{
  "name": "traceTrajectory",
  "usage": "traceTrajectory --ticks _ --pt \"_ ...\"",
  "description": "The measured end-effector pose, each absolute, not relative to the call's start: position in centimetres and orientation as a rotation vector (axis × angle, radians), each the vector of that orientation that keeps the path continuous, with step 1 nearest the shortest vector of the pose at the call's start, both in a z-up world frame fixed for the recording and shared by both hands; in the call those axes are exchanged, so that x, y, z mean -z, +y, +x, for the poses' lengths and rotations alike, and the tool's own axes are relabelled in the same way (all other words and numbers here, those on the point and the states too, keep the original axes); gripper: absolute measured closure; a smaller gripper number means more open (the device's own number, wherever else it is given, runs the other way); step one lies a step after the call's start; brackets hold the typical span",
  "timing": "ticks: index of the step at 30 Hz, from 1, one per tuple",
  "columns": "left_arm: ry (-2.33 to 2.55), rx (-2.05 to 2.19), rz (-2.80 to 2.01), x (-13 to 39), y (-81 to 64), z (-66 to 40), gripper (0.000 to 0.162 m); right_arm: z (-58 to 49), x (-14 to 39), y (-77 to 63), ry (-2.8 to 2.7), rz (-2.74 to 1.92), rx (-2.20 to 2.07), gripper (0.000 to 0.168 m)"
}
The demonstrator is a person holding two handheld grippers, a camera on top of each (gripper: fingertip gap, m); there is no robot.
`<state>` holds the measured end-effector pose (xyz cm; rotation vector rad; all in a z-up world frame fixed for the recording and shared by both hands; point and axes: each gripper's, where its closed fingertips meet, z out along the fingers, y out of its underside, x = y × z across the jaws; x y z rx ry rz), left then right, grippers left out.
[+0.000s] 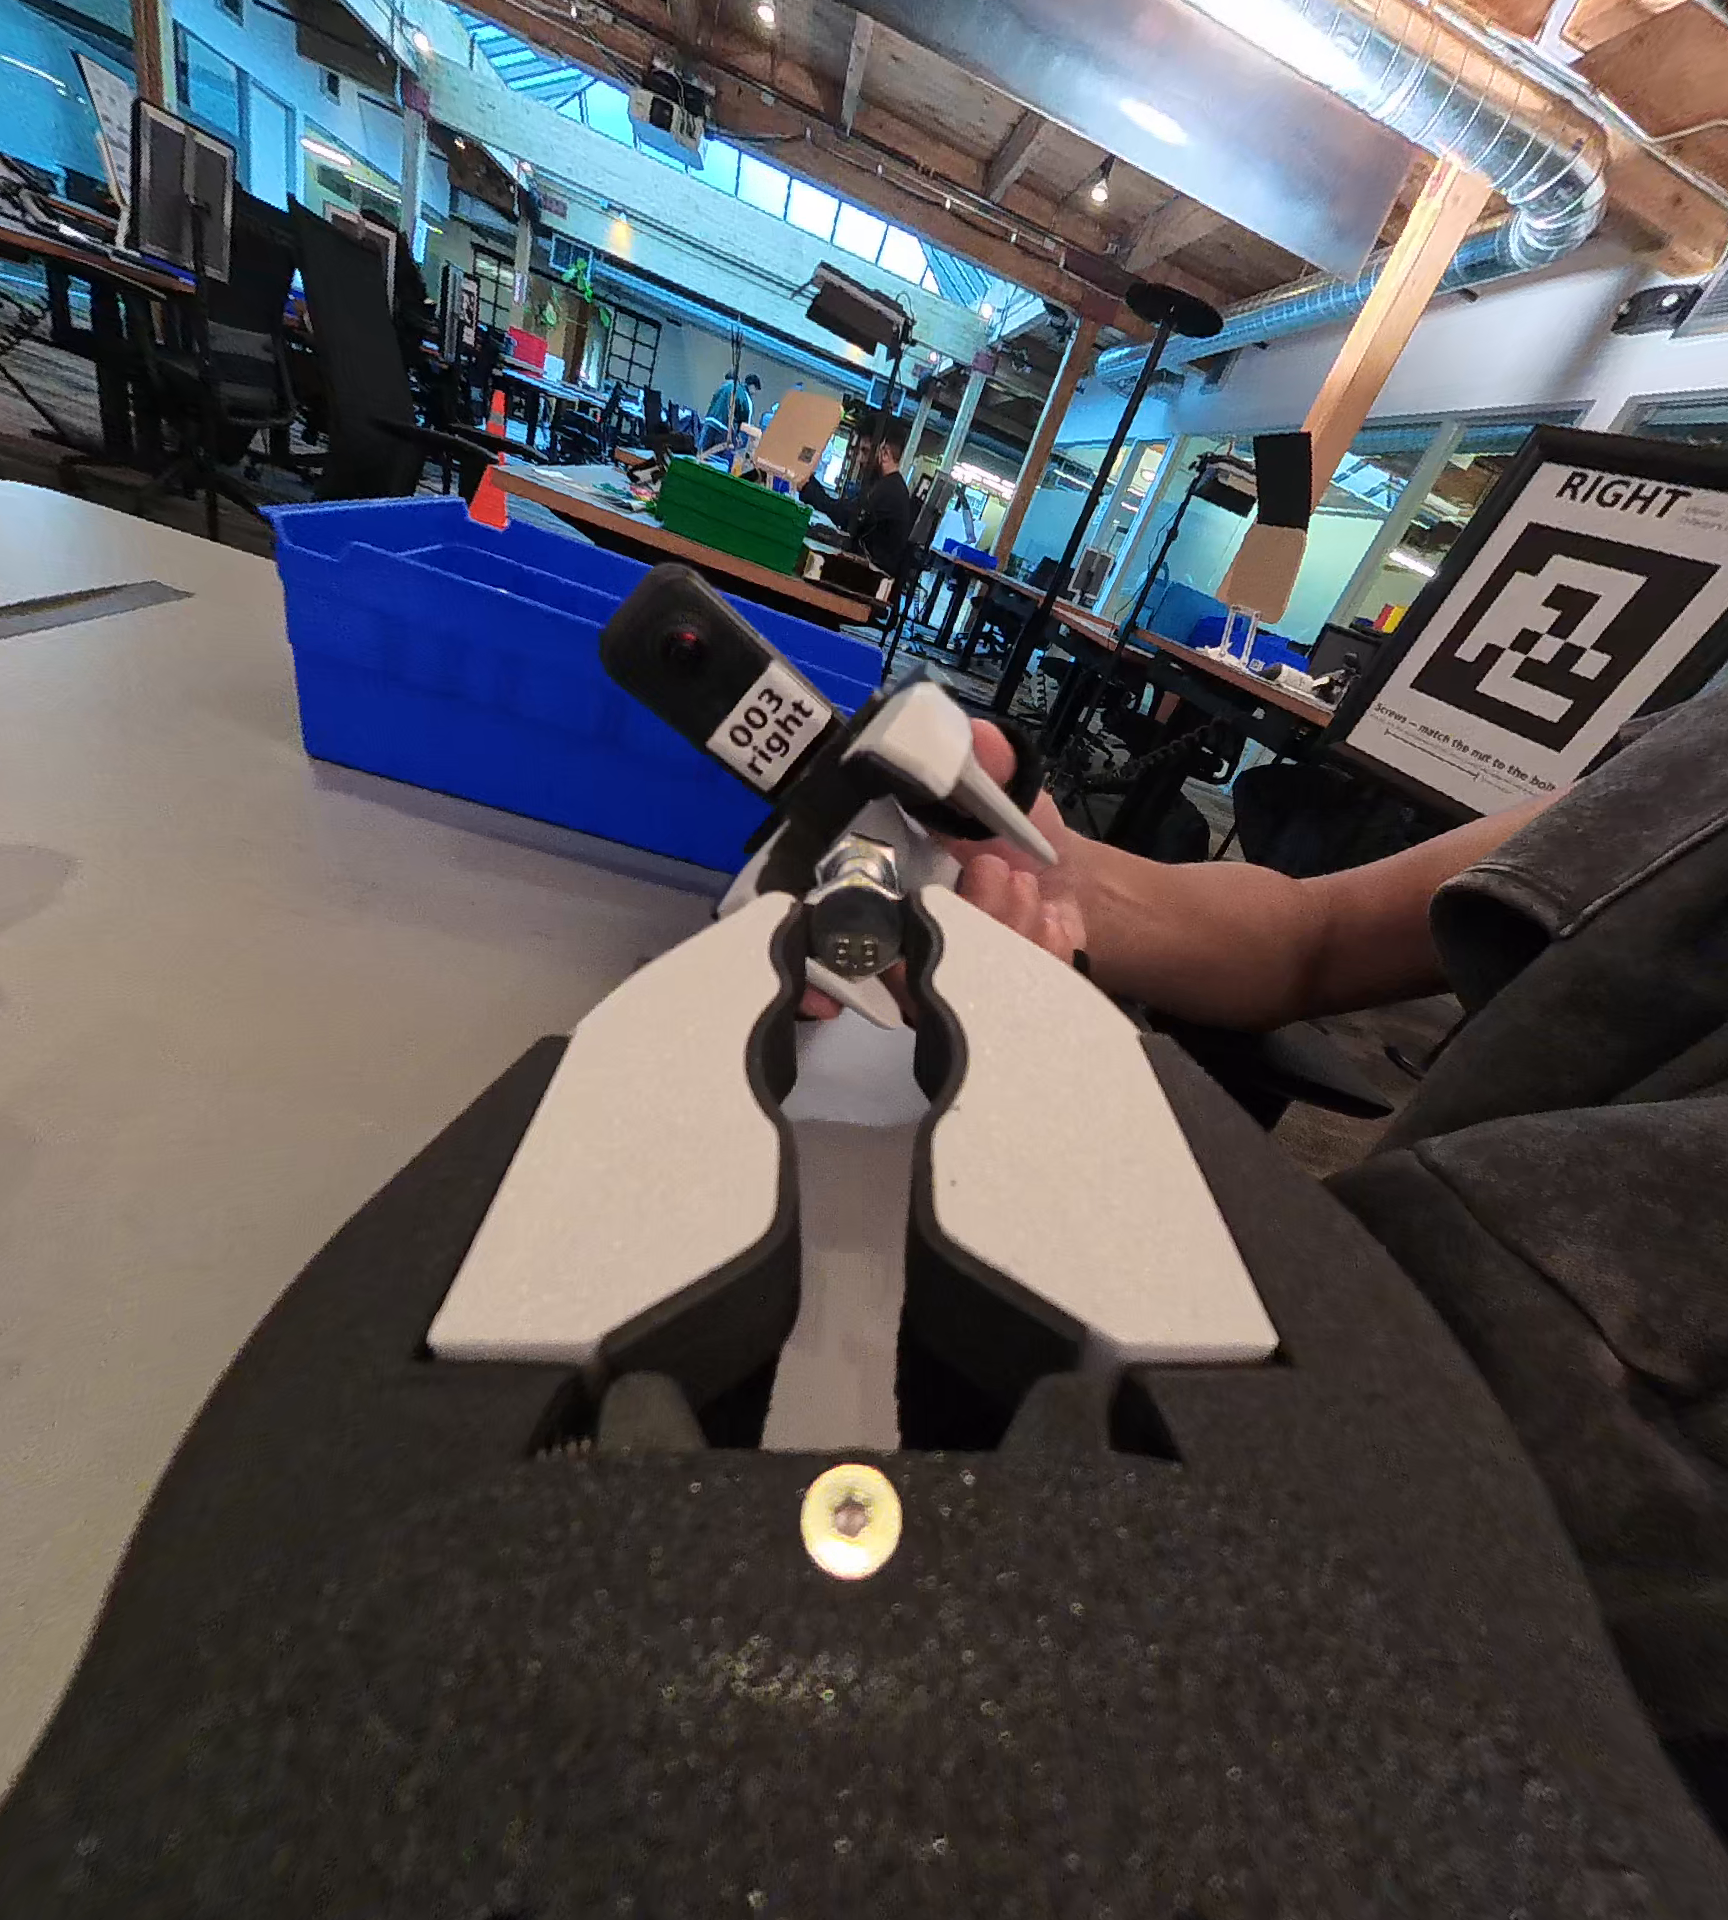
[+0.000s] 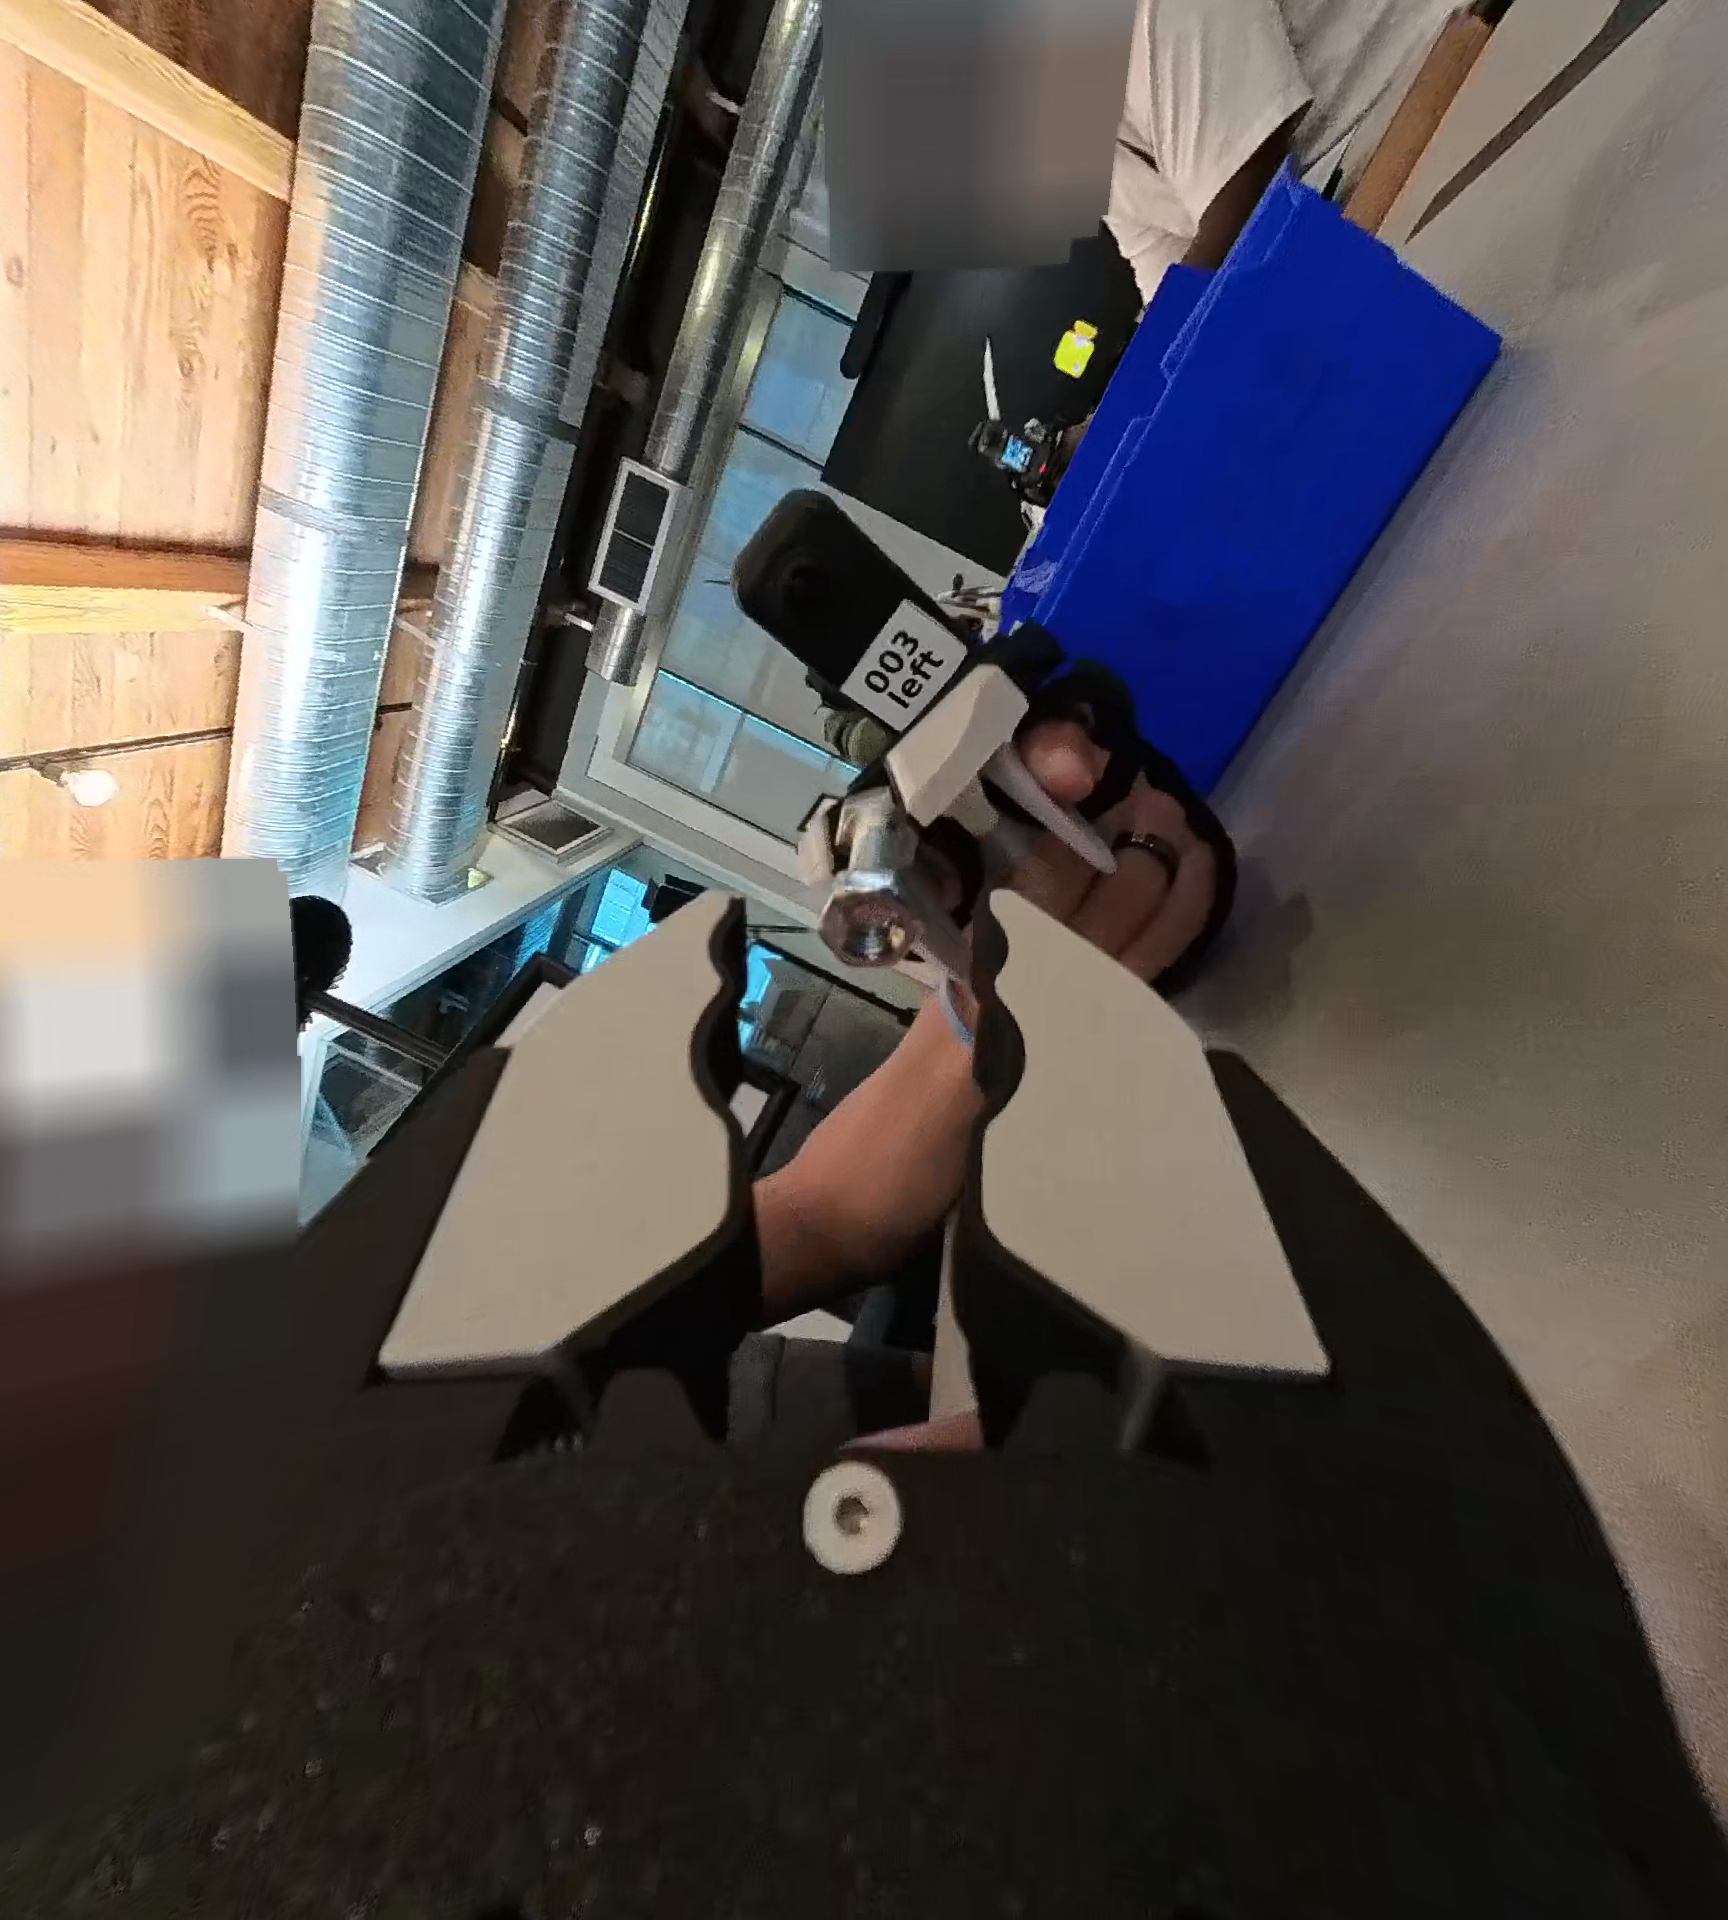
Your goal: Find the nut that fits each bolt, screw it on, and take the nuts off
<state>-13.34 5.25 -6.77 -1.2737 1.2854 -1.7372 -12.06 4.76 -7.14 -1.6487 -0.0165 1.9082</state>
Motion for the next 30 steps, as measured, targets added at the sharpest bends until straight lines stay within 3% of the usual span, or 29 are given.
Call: traceTrajectory --ticks 3,6,11,17,25,30 --pt "1.286 1.72 -1.29 7.0 5.5 -13.4 0.145 -12.8 6.9 4.2 -0.073 -1.656 -1.912 0.129" --pt "1.281 1.744 -1.281 6.8 5.4 -13.4 0.145 -12.9 7.5 4.5 -0.121 -1.713 -1.779 0.15" --pt "1.289 1.779 -1.309 7.1 5.2 -13.3 0.144 -12.6 7.4 4.9 -0.299 -1.7 -1.463 0.151" --pt "1.314 1.918 -1.293 6.5 4.1 -13.8 0.145 -12.7 7.8 4.1 -0.831 -1.621 -0.644 0.151" --pt "1.385 1.996 -1.351 7.5 3.0 -13.6 0.145 -11.4 8.0 3.6 -1.324 -1.153 0.59 0.151" --pt "1.271 1.921 -1.332 6.6 4.8 -13.8 0.145 -9.9 8.2 4.7 -1.258 -1.295 0.513 0.151"
